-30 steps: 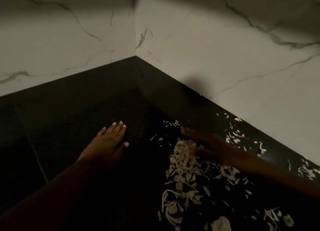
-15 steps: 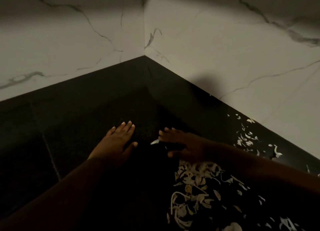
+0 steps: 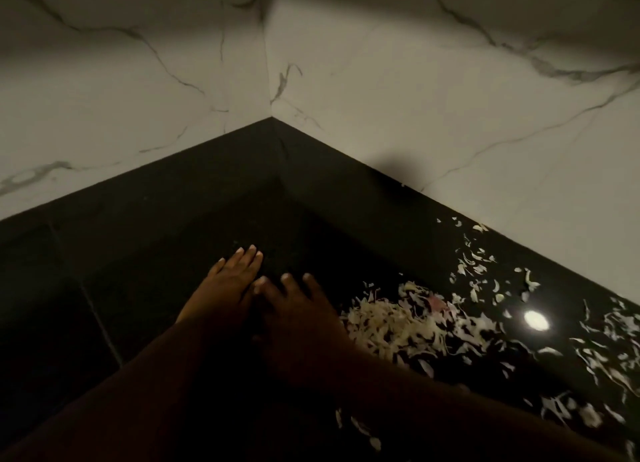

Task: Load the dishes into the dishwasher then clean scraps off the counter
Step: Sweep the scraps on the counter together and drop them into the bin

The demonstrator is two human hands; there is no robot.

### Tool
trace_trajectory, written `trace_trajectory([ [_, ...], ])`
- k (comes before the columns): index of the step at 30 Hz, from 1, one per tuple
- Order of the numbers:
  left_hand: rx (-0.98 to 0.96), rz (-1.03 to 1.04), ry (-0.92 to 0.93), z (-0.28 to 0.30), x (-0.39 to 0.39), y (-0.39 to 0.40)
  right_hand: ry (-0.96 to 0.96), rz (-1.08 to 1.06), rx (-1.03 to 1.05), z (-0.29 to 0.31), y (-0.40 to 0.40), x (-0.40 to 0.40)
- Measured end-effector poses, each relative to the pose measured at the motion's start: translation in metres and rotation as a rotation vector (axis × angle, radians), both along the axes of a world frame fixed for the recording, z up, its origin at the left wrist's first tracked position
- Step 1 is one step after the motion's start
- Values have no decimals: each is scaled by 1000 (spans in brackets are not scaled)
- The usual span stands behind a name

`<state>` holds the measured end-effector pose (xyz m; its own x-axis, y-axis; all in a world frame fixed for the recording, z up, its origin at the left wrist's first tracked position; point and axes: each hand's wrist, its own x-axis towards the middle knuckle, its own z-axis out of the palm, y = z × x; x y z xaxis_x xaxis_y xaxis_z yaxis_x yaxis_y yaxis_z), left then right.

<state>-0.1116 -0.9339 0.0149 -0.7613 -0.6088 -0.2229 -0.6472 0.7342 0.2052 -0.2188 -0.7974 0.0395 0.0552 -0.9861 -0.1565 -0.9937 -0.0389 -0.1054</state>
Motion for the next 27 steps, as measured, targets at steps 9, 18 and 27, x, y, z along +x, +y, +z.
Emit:
trace_trajectory([
  [9,12,-24,101,-8,4,-7,-30,-587,216,8,67,-2],
  [18,14,-20,108,-7,3,-5,-92,-443,75,-21,57,6],
  [27,18,-38,161,-7,8,-3,-62,-421,-11,-9,115,21],
])
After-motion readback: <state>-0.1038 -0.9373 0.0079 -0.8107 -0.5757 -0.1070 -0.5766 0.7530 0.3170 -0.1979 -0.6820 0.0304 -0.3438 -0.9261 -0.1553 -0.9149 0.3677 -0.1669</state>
